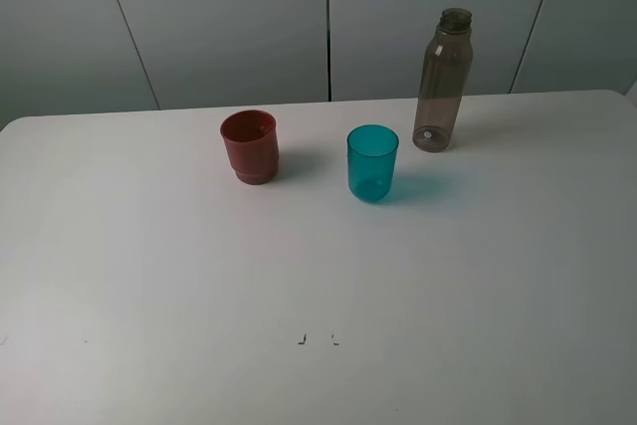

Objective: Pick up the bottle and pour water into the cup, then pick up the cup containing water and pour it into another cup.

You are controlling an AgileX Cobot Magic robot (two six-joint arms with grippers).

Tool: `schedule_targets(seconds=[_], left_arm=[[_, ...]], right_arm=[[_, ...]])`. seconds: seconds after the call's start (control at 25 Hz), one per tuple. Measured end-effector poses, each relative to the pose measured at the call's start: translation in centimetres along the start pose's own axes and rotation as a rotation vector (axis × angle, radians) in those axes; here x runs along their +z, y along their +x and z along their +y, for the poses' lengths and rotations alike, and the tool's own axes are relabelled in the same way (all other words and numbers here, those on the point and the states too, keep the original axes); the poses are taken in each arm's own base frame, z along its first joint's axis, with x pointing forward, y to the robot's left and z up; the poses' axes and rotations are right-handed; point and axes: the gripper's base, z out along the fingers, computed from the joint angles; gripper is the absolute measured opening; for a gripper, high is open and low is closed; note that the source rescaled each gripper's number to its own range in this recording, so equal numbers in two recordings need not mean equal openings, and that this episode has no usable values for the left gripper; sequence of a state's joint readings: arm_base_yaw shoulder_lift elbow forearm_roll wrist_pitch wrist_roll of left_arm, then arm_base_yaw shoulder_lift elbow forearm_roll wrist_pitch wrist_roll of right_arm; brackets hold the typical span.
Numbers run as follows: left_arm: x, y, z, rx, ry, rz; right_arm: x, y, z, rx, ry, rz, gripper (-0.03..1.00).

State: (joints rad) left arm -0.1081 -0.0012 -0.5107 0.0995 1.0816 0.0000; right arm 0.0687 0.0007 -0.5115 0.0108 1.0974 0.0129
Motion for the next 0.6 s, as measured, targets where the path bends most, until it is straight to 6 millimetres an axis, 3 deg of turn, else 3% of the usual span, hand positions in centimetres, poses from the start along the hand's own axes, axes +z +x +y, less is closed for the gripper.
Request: schedule_targets(seconds=[0.6], left_arm=[[0.00, 0.00, 0.00, 0.000, 0.000, 0.000]], right_arm=[[0.00, 0.00, 0.00, -0.002, 0.000, 0.000, 0.99]])
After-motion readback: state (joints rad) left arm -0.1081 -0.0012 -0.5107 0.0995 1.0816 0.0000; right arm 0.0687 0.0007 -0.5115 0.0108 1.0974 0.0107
